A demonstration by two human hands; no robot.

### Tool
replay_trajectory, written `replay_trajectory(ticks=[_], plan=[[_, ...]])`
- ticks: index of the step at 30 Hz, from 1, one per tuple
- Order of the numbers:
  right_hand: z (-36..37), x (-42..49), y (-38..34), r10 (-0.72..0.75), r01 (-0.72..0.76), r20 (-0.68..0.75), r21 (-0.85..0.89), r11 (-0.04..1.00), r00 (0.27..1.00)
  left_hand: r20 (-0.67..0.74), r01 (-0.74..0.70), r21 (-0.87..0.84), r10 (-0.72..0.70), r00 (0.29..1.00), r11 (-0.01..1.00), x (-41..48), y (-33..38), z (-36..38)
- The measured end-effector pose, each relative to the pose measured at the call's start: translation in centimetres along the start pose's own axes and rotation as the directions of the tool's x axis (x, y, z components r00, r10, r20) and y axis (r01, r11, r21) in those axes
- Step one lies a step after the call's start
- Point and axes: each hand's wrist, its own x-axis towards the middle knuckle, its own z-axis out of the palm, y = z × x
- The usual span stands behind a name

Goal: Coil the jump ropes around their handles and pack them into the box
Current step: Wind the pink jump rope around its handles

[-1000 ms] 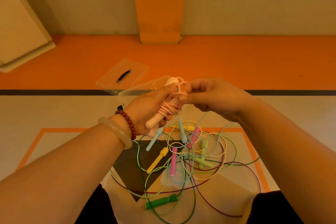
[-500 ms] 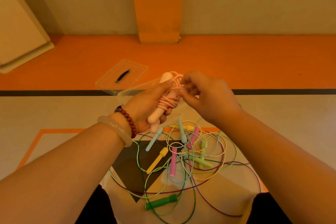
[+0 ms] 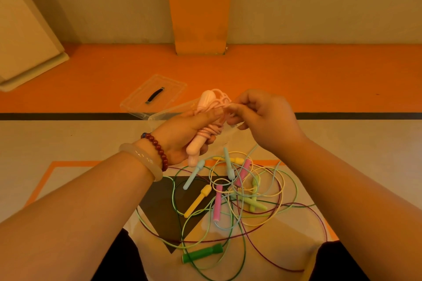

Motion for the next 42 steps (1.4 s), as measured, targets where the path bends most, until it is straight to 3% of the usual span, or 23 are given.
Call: replay_trajectory(ticks=[2,4,9,12,15,17,19,22,26,31,33,36,42], plan=[[-0.4,0.2,-0.2,0.054,-0.054,0.002,0.155,0.986,0.999,-0.031,-0.034,-0.009,0.034,0.999,0.999,0.1,0.0,0.0],[-0.7,0.4,-0.2,0.074,-0.078,0.029,0.196,0.978,0.997,-0.104,-0.089,0.008,0.089,0.991,0.996,0.2,0.0,0.0],[-0.8,0.7,0.2,0.056,-0.048,0.162,-0.054,0.997,0.985,-0.336,-0.206,0.269,0.292,0.895,0.941,1.0,-0.3,-0.6],[-0.7,0.8,0.7,0.129,-0.125,0.276,-0.03,0.992,0.953,-0.33,-0.204,0.293,0.299,0.895,0.934,1.0,-0.5,-0.5],[-0.6,0.8,1.0,0.112,-0.135,0.134,0.173,0.976,0.985,-0.261,-0.195,0.254,0.262,0.929,0.947,0.8,-0.6,0.5],[-0.4,0.7,1.2,0.162,-0.186,0.092,0.409,0.893,0.982,-0.202,-0.184,0.194,0.223,0.954,0.964,0.5,-0.4,1.0],[-0.5,0.6,1.6,0.237,-0.284,0.156,0.565,0.775,0.959,-0.128,-0.163,0.169,0.186,0.974,0.972,0.0,-0.1,1.1],[-1.2,0.4,1.6,0.284,-0.391,0.269,0.586,0.71,0.92,-0.056,-0.127,0.167,0.138,0.989,0.978,-0.4,-0.2,0.9],[-1.0,0.3,1.0,0.291,-0.454,0.348,0.668,0.589,0.891,-0.163,-0.151,0.241,0.193,0.967,0.959,-0.3,-0.2,0.8],[-0.8,-0.1,0.6,0.311,-0.503,0.397,0.732,0.459,0.863,-0.324,-0.256,0.418,0.407,0.854,0.872,0.5,-0.8,0.5],[-0.1,0.0,0.9,0.333,-0.454,0.319,0.735,0.503,0.887,-0.36,-0.239,0.489,0.444,0.821,0.839,0.8,-1.0,0.2],[0.9,0.2,2.0,0.223,-0.211,0.049,0.565,0.798,0.974,-0.365,-0.194,0.483,0.398,0.842,0.854,1.2,-0.7,-0.3],[0.4,-0.3,1.8,0.08,-0.157,0.178,0.481,0.862,0.981,-0.368,-0.135,0.516,0.361,0.857,0.846,1.2,0.0,-1.7]])
